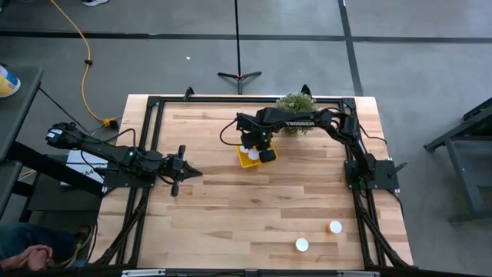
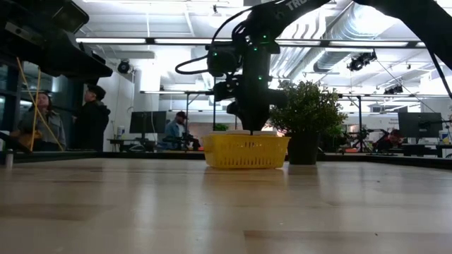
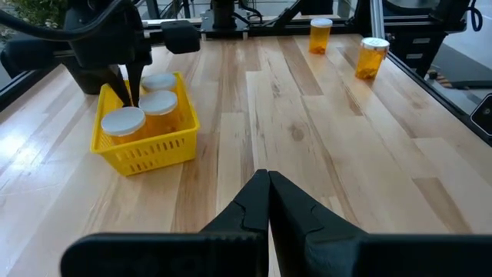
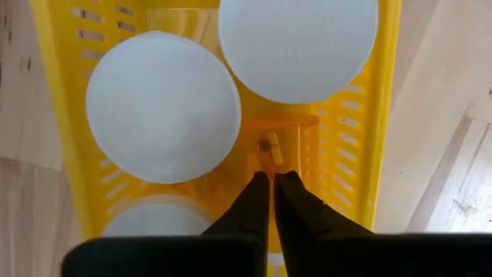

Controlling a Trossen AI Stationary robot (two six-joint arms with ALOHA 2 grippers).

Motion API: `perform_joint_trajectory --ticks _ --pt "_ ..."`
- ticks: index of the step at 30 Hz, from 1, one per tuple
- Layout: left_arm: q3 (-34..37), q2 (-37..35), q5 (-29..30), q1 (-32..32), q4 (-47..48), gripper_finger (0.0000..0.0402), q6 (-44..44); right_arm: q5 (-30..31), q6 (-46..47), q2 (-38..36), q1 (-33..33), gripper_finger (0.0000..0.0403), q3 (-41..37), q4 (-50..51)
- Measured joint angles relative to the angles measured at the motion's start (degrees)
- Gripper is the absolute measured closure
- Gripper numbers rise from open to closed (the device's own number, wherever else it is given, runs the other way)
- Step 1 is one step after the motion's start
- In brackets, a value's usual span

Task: Pick and place pill bottles into a basket
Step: Put the orange pill bottle into the yellow bin

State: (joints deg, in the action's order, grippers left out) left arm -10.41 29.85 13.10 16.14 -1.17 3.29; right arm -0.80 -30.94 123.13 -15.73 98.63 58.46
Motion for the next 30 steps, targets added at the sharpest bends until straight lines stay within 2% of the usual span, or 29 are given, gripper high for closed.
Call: perform_joint_trajectory --ticks 3,8,22,30 --pt "0.00 0.00 0.00 0.00 0.00 0.0355 0.00 -0.09 -0.02 0.00 0.02 0.0401 0.00 0.06" --pt "0.00 0.00 -0.14 0.00 0.00 0.0355 0.02 0.28 1.21 0.00 0.02 0.0384 0.00 0.04" --pt "0.00 0.00 -0.94 0.00 0.03 0.0355 -0.41 2.47 5.46 -0.02 -0.02 0.0266 -0.02 1.04" --pt "0.00 -0.01 -0.96 0.00 0.04 0.0355 -0.42 6.51 5.21 0.00 0.00 0.0236 2.46 3.20"
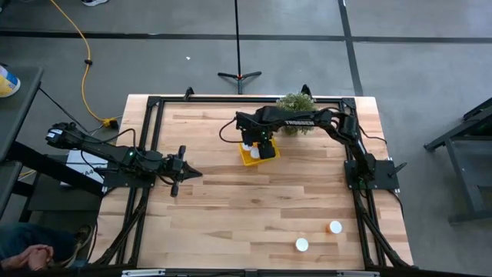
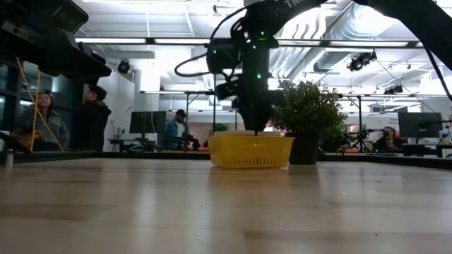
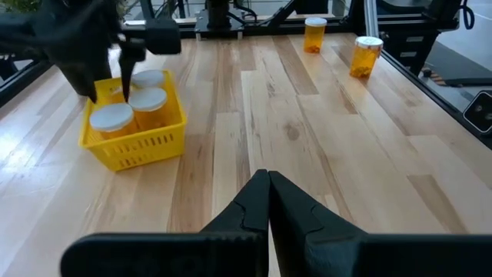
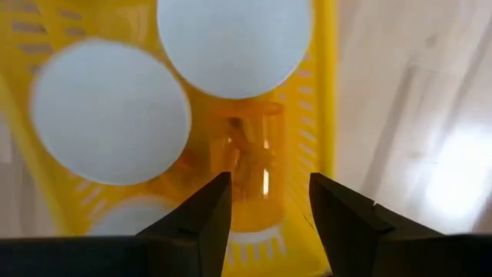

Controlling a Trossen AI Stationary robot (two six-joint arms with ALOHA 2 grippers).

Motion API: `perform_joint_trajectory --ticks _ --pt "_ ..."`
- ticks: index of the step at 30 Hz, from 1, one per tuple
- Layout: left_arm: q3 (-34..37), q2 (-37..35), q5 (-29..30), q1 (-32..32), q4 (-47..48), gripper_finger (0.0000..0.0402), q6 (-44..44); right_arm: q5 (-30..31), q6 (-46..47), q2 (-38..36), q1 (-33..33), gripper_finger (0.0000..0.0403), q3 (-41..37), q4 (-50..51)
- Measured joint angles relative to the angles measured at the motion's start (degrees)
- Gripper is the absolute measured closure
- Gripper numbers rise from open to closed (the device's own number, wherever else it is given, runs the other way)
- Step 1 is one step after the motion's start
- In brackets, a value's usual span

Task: Pick and place pill bottles into a basket
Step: Put the orange pill bottle into the yellow bin

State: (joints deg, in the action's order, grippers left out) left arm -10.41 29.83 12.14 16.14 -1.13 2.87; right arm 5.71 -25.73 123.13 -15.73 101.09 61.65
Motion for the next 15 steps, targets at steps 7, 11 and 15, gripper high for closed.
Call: perform_joint_trajectory --ticks 7,11,15 --pt "-0.02 -0.01 -0.02 0.00 0.00 0.0355 0.00 -1.13 0.27 0.00 0.00 0.0242 7.25 4.29" --pt "-0.02 0.00 -0.02 0.00 0.00 0.0355 0.22 -6.42 2.35 0.00 0.00 0.0241 12.35 7.73" --pt "-0.02 -0.01 -0.04 0.00 0.00 0.0355 0.26 -17.95 6.84 -0.80 0.53 0.0242 18.29 14.60"
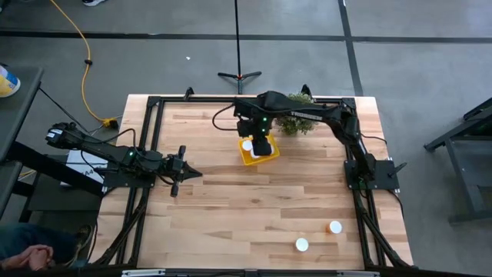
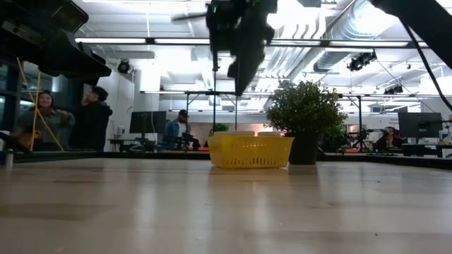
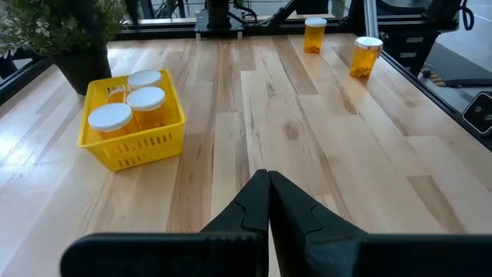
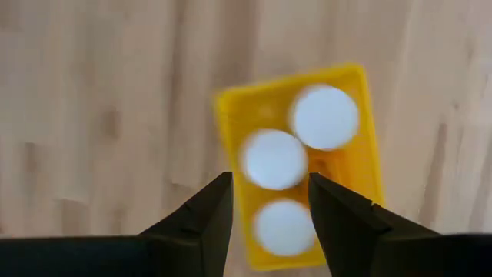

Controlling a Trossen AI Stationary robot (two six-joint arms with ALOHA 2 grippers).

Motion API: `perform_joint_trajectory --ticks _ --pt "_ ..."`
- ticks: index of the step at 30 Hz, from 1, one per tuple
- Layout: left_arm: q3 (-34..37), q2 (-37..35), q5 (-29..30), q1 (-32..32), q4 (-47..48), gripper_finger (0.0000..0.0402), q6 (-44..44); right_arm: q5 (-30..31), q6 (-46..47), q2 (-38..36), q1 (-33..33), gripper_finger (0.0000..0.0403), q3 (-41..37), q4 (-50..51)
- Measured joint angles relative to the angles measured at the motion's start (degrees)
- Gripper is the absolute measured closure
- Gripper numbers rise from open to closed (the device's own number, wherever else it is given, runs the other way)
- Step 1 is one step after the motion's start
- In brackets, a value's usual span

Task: Pick and place pill bottles into a basket
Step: Put the orange pill bottle into the yellow bin

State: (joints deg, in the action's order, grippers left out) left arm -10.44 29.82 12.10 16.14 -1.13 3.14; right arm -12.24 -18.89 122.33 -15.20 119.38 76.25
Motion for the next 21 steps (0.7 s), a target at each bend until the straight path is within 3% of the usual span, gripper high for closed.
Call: perform_joint_trajectory --ticks 3,7,13,21 --pt "0.00 0.01 0.00 0.00 0.00 0.0355 0.17 -1.51 1.14 -2.97 2.29 0.0248 0.43 0.38" --pt "0.00 0.02 -0.02 0.00 0.07 0.0355 0.17 1.31 4.91 -7.92 7.68 0.0257 0.45 1.46" --pt "0.00 0.02 -0.02 0.00 0.02 0.0355 0.17 12.35 12.54 -13.27 20.13 0.0265 0.45 2.64" --pt "0.00 0.02 -0.02 0.00 0.02 0.0355 0.17 23.32 28.08 -14.34 36.47 0.0264 0.19 4.24"
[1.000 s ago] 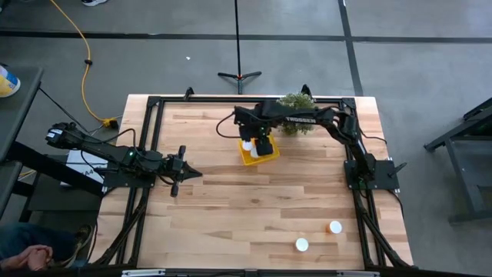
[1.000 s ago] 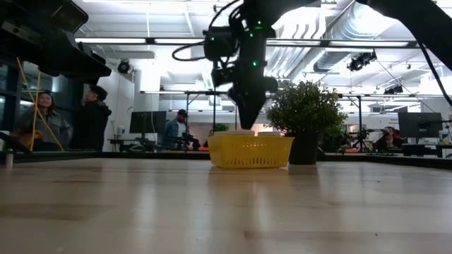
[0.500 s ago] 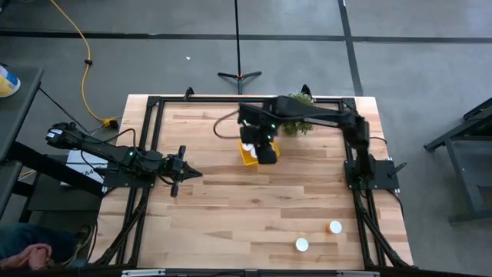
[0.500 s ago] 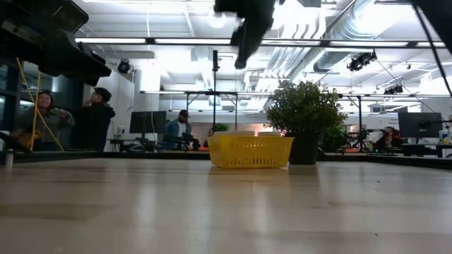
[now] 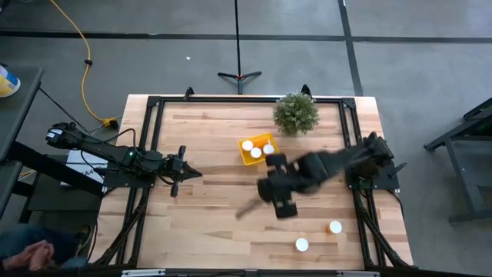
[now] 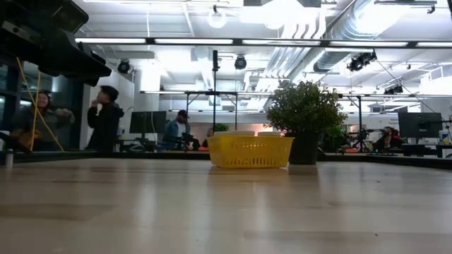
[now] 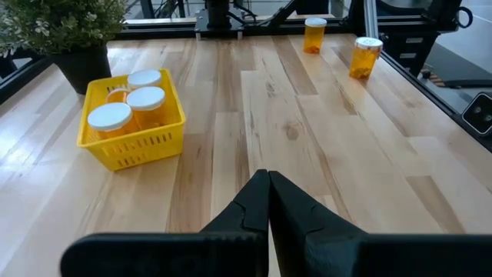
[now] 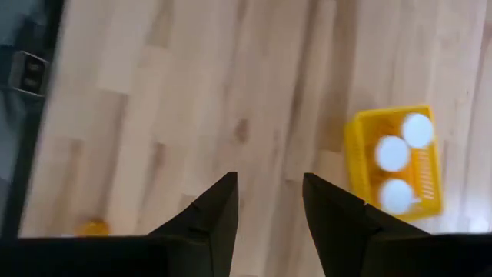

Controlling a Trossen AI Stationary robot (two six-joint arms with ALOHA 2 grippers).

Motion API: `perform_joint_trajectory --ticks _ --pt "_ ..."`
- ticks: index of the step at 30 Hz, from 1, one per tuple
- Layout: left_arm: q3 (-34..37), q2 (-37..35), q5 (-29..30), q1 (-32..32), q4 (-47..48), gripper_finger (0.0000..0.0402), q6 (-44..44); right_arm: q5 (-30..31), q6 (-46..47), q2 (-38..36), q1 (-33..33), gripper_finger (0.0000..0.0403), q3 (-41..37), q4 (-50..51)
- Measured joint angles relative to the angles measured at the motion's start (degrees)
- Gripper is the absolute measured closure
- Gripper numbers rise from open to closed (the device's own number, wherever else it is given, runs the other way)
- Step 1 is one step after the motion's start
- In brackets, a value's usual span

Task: Pick and place pill bottles into a basket
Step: Put the orange pill bottle into the yellow bin

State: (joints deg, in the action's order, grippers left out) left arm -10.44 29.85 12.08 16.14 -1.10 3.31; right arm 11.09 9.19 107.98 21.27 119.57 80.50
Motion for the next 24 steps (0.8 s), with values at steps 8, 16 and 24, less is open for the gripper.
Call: perform_joint_trajectory --ticks 8,16,24 --pt "0.00 0.00 -0.02 0.00 -0.16 0.0355 0.02 10.76 11.68 -0.90 14.83 0.0263 -7.98 -7.51" --pt "0.00 0.00 -0.02 0.00 -0.47 0.0355 0.02 7.83 22.52 -5.44 24.30 0.0263 -24.57 -25.82" --pt "0.00 0.00 0.37 0.00 -0.50 0.0355 0.09 2.63 29.73 -7.17 25.88 0.0239 -36.40 -31.29"
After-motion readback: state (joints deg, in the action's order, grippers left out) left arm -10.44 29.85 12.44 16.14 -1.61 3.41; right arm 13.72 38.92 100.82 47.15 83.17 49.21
